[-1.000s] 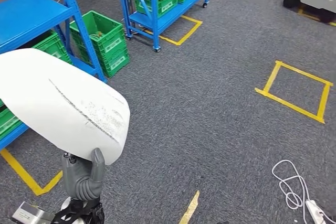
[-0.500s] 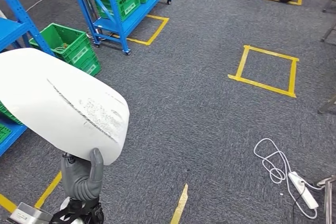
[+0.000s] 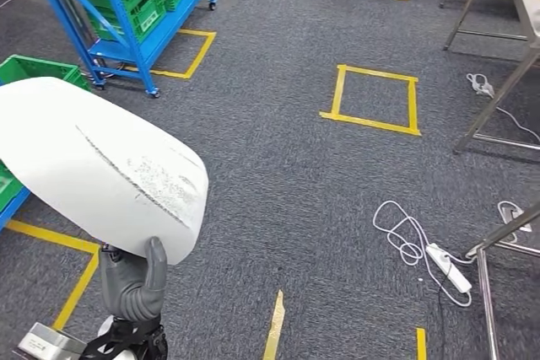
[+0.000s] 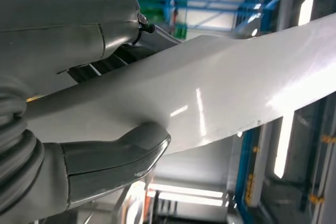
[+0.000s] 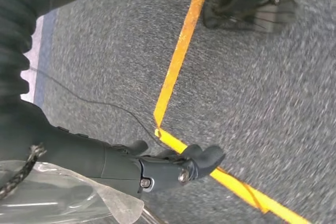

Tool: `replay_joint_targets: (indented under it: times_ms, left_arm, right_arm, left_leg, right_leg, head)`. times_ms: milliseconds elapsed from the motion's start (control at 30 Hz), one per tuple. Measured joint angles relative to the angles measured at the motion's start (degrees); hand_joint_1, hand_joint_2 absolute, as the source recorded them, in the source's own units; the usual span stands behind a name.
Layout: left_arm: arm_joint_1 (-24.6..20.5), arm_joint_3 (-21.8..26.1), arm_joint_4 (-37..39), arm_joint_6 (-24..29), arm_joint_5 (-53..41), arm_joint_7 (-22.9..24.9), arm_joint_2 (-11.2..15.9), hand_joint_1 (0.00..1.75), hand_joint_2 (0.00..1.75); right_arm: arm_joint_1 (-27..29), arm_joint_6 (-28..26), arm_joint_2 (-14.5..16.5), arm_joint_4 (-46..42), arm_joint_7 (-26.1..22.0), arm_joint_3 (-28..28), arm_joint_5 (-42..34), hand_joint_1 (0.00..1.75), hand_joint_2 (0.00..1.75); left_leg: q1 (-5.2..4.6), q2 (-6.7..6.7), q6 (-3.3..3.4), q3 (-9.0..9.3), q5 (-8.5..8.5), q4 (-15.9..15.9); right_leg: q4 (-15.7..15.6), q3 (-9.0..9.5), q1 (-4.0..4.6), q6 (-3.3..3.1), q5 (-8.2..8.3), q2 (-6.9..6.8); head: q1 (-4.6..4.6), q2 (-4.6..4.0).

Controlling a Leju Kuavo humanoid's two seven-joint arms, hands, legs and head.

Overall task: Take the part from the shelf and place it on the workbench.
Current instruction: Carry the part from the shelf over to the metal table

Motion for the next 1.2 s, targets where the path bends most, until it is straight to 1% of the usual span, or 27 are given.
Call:
replay_joint_targets:
  times_ms: [33, 67, 100, 167, 200, 233, 267, 333, 367, 433, 467, 533, 567, 600, 667, 733, 800, 833, 867, 900, 933, 1000, 1033, 1067, 1100, 1133, 1200]
  left_arm:
    - [0.02, 0.01, 0.03, 0.03, 0.03, 0.01, 0.01, 1.75, 1.75]
    - [0.02, 0.02, 0.04, 0.07, 0.06, 0.01, 0.01, 1.75, 1.75]
    - [0.02, 0.02, 0.06, 0.13, 0.10, 0.01, 0.01, 1.75, 1.75]
    - [0.01, 0.02, 0.08, 0.28, 0.20, 0.01, 0.01, 1.75, 1.75]
    - [0.01, 0.02, 0.08, 0.34, 0.24, 0.01, 0.01, 1.75, 1.75]
    - [0.00, 0.02, 0.08, 0.37, 0.27, 0.01, 0.01, 1.75, 1.75]
    - [-0.01, 0.03, 0.08, 0.37, 0.30, 0.01, 0.02, 1.75, 1.75]
    - [-0.03, 0.03, 0.09, 0.38, 0.34, 0.01, 0.02, 1.75, 1.75]
    - [-0.05, 0.02, 0.09, 0.38, 0.37, 0.01, 0.03, 1.75, 1.75]
    - [-0.06, 0.02, 0.09, 0.38, 0.38, 0.00, 0.07, 1.75, 1.75]
    - [-0.03, 0.02, 0.11, 0.39, 0.39, 0.00, 0.11, 1.75, 1.75]
    - [0.03, 0.03, 0.19, 0.46, 0.40, 0.01, 0.18, 1.75, 1.75]
    - [0.04, 0.04, 0.27, 0.53, 0.40, 0.01, 0.21, 1.75, 1.75]
    - [0.03, 0.03, 0.34, 0.61, 0.40, 0.01, 0.22, 1.75, 1.75]
    - [0.00, 0.02, 0.44, 0.82, 0.39, 0.01, 0.23, 1.75, 1.75]
    - [-0.08, 0.00, 0.46, 1.24, 0.17, 0.01, 0.22, 1.75, 1.75]
    - [-0.23, -0.03, 0.52, 1.87, -0.42, 0.10, 0.19, 1.75, 1.75]
    - [-0.34, -0.09, 0.56, 2.13, -0.76, 0.16, 0.15, 1.75, 1.75]
    - [-0.50, -0.20, 0.63, 2.28, -1.03, 0.22, 0.12, 1.75, 1.75]
    - [-0.67, -0.38, 0.71, 2.32, -1.26, 0.27, 0.10, 1.75, 1.75]
    - [-0.85, -0.59, 0.78, 2.28, -1.46, 0.32, 0.10, 1.75, 1.75]
    - [-1.10, -0.92, 0.94, 2.11, -1.80, 0.46, 0.15, 1.75, 1.75]
    - [-1.20, -1.03, 1.01, 2.03, -1.90, 0.52, 0.18, 1.75, 1.75]
    - [-1.29, -1.10, 1.11, 1.96, -1.98, 0.58, 0.22, 1.75, 1.75]
    - [-1.39, -1.18, 1.22, 1.90, -2.03, 0.62, 0.25, 1.75, 1.75]
    - [-1.48, -1.24, 1.32, 1.87, -2.05, 0.63, 0.28, 1.75, 1.75]
    - [-1.64, -1.32, 1.46, 1.86, -2.08, 0.64, 0.30, 1.75, 1.75]
  right_arm:
    - [-0.04, -0.01, -0.04, -0.02, 0.01, -0.01, -0.01, 0.00, 1.75]
    - [0.01, -0.01, -0.07, -0.03, 0.02, -0.01, 0.00, 0.00, 1.75]
    - [0.11, -0.01, -0.10, -0.03, 0.04, -0.02, 0.02, 0.00, 1.75]
    - [0.18, -0.02, -0.15, -0.03, 0.10, -0.03, 0.09, 0.00, 1.75]
    - [0.10, -0.03, -0.15, -0.03, 0.12, -0.03, 0.12, 0.00, 1.75]
    - [0.01, -0.04, -0.15, -0.03, 0.11, -0.02, 0.12, 0.00, 1.75]
    - [-0.06, -0.07, -0.14, -0.03, 0.08, -0.02, 0.09, 0.00, 1.75]
    - [-0.02, -0.19, -0.14, -0.03, 0.02, -0.01, -0.03, 0.00, 1.75]
    - [0.04, -0.28, -0.14, -0.03, -0.01, -0.02, -0.08, 0.00, 1.75]
    - [0.04, -0.44, -0.14, -0.03, -0.03, -0.03, -0.15, 0.00, 1.75]
    - [0.00, -0.49, -0.13, -0.03, -0.01, -0.03, -0.14, 0.00, 1.75]
    - [-0.05, -0.50, -0.13, -0.03, 0.18, -0.03, -0.06, 0.00, 1.75]
    - [0.00, -0.50, -0.13, -0.03, 0.34, -0.03, -0.03, 0.00, 1.75]
    - [0.06, -0.50, -0.14, -0.03, 0.49, -0.03, 0.00, 0.00, 1.75]
    - [0.12, -0.55, -0.13, -0.03, 0.79, -0.03, 0.04, 0.00, 1.75]
    - [0.03, -0.64, -0.05, -0.02, 1.07, -0.03, 0.05, 0.00, 1.75]
    - [-0.04, -0.70, 0.01, -0.01, 1.25, -0.03, 0.05, 0.00, 1.75]
    - [0.02, -0.71, 0.02, -0.01, 1.30, -0.03, 0.05, 0.00, 1.75]
    - [0.13, -0.70, 0.01, -0.01, 1.32, -0.03, 0.05, 0.00, 1.75]
    - [0.25, -0.70, 0.00, -0.01, 1.36, -0.03, 0.05, 0.00, 1.75]
    - [0.29, -0.71, -0.01, -0.01, 1.39, -0.03, 0.05, 0.00, 1.75]
    - [0.06, -0.69, -0.03, -0.01, 1.49, -0.03, 0.05, 0.00, 1.75]
    - [-0.07, -0.68, -0.03, -0.01, 1.52, -0.03, 0.06, 0.00, 1.75]
    - [-0.12, -0.66, -0.03, -0.01, 1.58, -0.03, 0.05, 0.00, 1.75]
    - [-0.05, -0.66, -0.04, -0.01, 1.63, -0.04, 0.05, 0.00, 1.75]
    - [0.06, -0.66, -0.05, -0.02, 1.69, -0.05, 0.04, 0.00, 1.75]
    - [0.11, -0.67, -0.09, -0.03, 1.74, -0.08, 0.04, 0.00, 1.75]
  left_leg:
    - [-0.03, 0.88, -0.02, -0.03, -0.04, 0.02]
    - [-0.04, 1.70, -0.06, -0.04, -0.09, 0.04]
    - [-0.03, 2.44, -0.16, 0.00, -0.17, 0.06]
    - [-0.09, 3.68, -0.52, 0.21, -0.40, 0.11]
    - [-0.21, 4.17, -0.79, 0.31, -0.56, 0.17]
    - [-0.34, 4.55, -1.07, 0.40, -0.65, 0.24]
    - [-0.46, 4.90, -1.35, 0.46, -0.68, 0.29]
    - [-0.40, 5.58, -1.92, 0.64, -0.79, 0.32]
    - [-0.28, 5.22, -2.25, 0.67, -1.25, 0.67]
    - [0.00, 2.89, -2.77, -0.56, -3.95, 4.31]
    - [0.11, 1.40, -2.88, -1.96, -5.90, 7.80]
    - [0.14, 0.04, -2.80, -5.48, -9.14, 15.51]
    - [0.11, -0.16, -2.64, -6.49, -9.33, 17.46]
    - [0.07, -0.32, -2.39, -6.68, -8.53, 17.57]
    - [-0.18, -1.33, -1.59, -4.10, -4.05, 11.37]
    - [-0.45, -3.91, -0.73, -1.07, -0.77, 4.23]
    - [-0.62, -5.16, -0.26, -0.16, -0.53, 1.48]
    - [-0.64, -4.67, -0.18, -0.11, -0.50, 0.94]
    - [-0.53, -4.02, -0.13, 0.02, -0.42, 0.45]
    - [-0.41, -3.32, -0.08, 0.23, -0.21, -0.03]
    - [-0.31, -2.53, -0.01, 0.47, -0.01, -0.52]
    - [-0.35, -0.74, 0.15, 0.72, 0.03, -0.87]
    - [-0.39, 0.20, 0.18, 0.70, -0.01, -0.86]
    - [-0.41, 1.12, 0.18, 0.67, -0.05, -0.84]
    - [-0.39, 1.99, 0.12, 0.65, -0.10, -0.83]
    - [-0.34, 2.75, 0.00, 0.67, -0.19, -0.79]
    - [-0.35, 4.11, -0.53, 0.79, -0.53, -0.53]
  right_leg:
    - [2.58, -1.20, -0.05, 0.19, -0.79, -0.32]
    - [3.14, -1.36, -0.10, 0.34, -0.50, -0.50]
    - [1.14, -0.17, -0.16, 0.43, 0.86, -0.79]
    - [-7.02, 4.46, -0.18, 0.46, 4.17, -2.45]
    - [-10.54, 6.51, -0.15, 0.24, 5.22, -3.33]
    - [-12.54, 7.70, -0.04, -0.11, 5.60, -3.86]
    - [-13.12, 8.03, 0.11, -0.55, 5.48, -3.97]
    - [-13.14, 7.89, 0.16, -1.45, 5.72, -2.95]
    - [-13.21, 7.90, 0.11, -1.86, 5.82, -2.46]
    - [-13.39, 8.10, -0.05, -2.60, 6.09, -1.38]
    - [-13.39, 8.06, -0.01, -2.82, 6.17, -0.80]
    - [-13.37, 7.95, 0.22, -3.07, 6.28, 0.52]
    - [-13.36, 7.93, 0.37, -3.11, 6.31, 1.27]
    - [-13.35, 7.95, 0.52, -3.15, 6.34, 2.03]
    - [-13.30, 8.12, 0.68, -3.17, 6.37, 3.64]
    - [-13.19, 7.97, 0.62, -2.98, 6.48, 5.03]
    - [-13.11, 7.25, 0.36, -2.42, 6.77, 6.17]
    - [-13.14, 6.85, 0.27, -2.04, 6.95, 6.78]
    - [-12.69, 6.37, 0.27, -1.73, 6.97, 6.49]
    - [-11.59, 5.65, 0.44, -1.45, 6.52, 5.24]
    - [-9.56, 4.54, 0.59, -1.19, 5.41, 3.56]
    - [-2.91, 1.18, 0.62, -0.69, 1.67, 0.33]
    - [0.35, -0.43, 0.42, -0.39, 0.06, -0.13]
    - [2.50, -1.45, 0.20, -0.11, -0.70, -0.33]
    - [2.60, -1.36, -0.04, 0.21, -0.28, -0.51]
    - [0.71, -0.21, -0.27, 0.49, 1.03, -0.81]
    - [-7.11, 4.30, -0.47, 0.93, 4.32, -2.94]
  head:
    - [-0.01, 0.01]
    - [0.00, 0.01]
    - [0.00, 0.01]
    - [0.02, 0.02]
    - [-0.02, 0.02]
    - [-0.07, 0.02]
    - [-0.11, 0.02]
    - [-0.13, 0.02]
    - [-0.18, 0.02]
    - [-0.47, 0.02]
    - [-0.64, 0.01]
    - [-0.71, 0.01]
    - [-0.72, 0.01]
    - [-0.71, 0.01]
    - [-0.70, 0.01]
    - [-0.66, 0.01]
    - [-0.79, 0.01]
    - [-0.89, 0.02]
    - [-0.93, 0.02]
    - [-0.83, 0.02]
    - [-0.66, 0.01]
    - [-0.37, 0.01]
    - [-0.29, 0.01]
    - [-0.30, 0.01]
    - [-0.29, 0.01]
    - [-0.28, 0.02]
    - [-0.23, 0.01]
